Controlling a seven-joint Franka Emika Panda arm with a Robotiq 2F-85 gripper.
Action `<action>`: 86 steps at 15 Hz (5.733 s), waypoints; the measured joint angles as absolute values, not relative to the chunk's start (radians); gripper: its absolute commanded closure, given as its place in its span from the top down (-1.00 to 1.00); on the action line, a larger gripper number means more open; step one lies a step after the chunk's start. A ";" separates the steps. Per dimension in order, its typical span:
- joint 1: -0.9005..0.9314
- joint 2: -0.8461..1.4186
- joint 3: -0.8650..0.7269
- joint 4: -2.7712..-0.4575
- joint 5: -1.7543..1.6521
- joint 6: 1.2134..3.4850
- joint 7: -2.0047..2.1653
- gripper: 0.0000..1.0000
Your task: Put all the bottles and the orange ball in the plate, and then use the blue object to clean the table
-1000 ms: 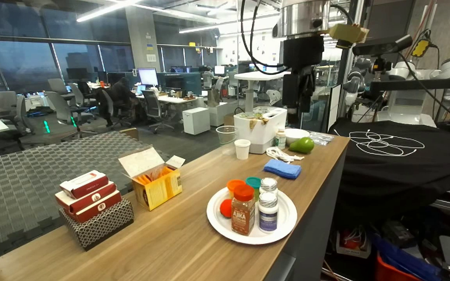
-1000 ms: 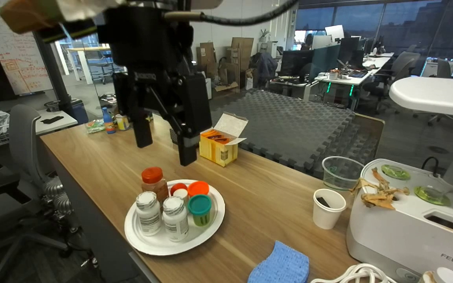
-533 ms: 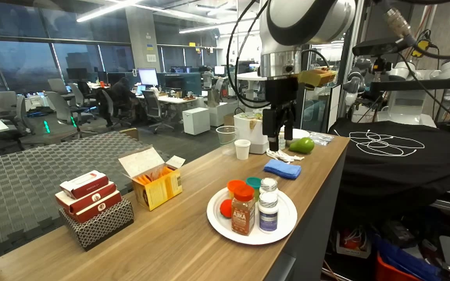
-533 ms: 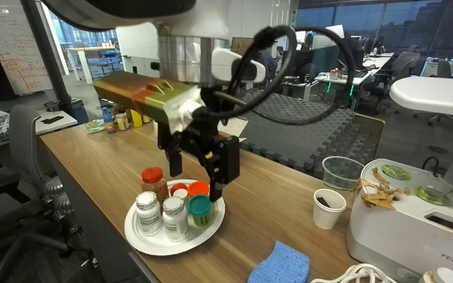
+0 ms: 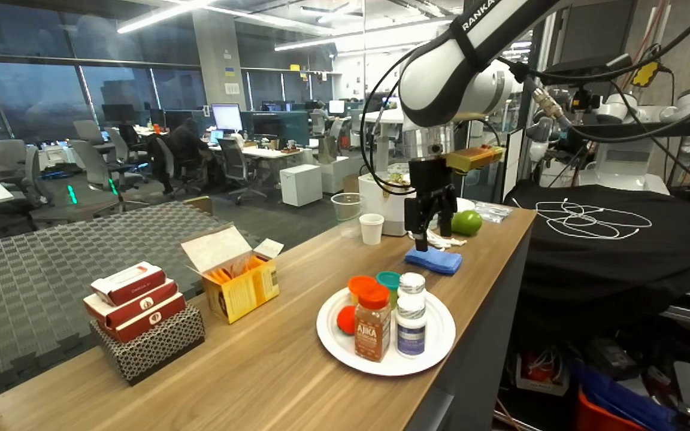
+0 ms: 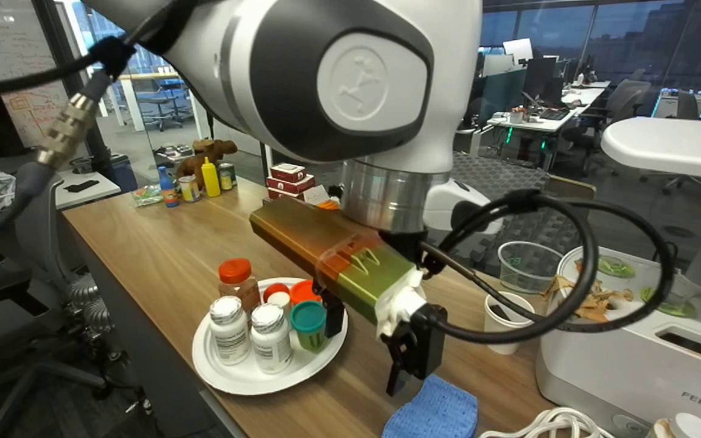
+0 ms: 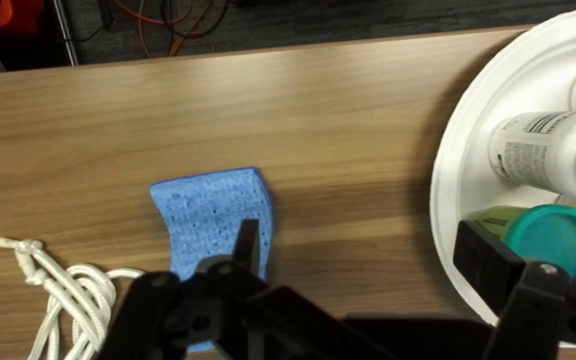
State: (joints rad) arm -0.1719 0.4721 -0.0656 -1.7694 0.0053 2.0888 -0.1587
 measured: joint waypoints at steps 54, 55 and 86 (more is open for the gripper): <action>-0.148 0.687 -0.158 -1.543 0.085 2.142 0.338 -1.00; -0.154 0.687 -0.159 -1.547 0.087 2.142 0.338 -1.00; -0.199 0.854 -0.064 -1.282 0.181 1.975 0.264 -1.00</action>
State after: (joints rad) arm -0.1995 0.8536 -0.0645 -1.2823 0.1809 1.9745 0.2640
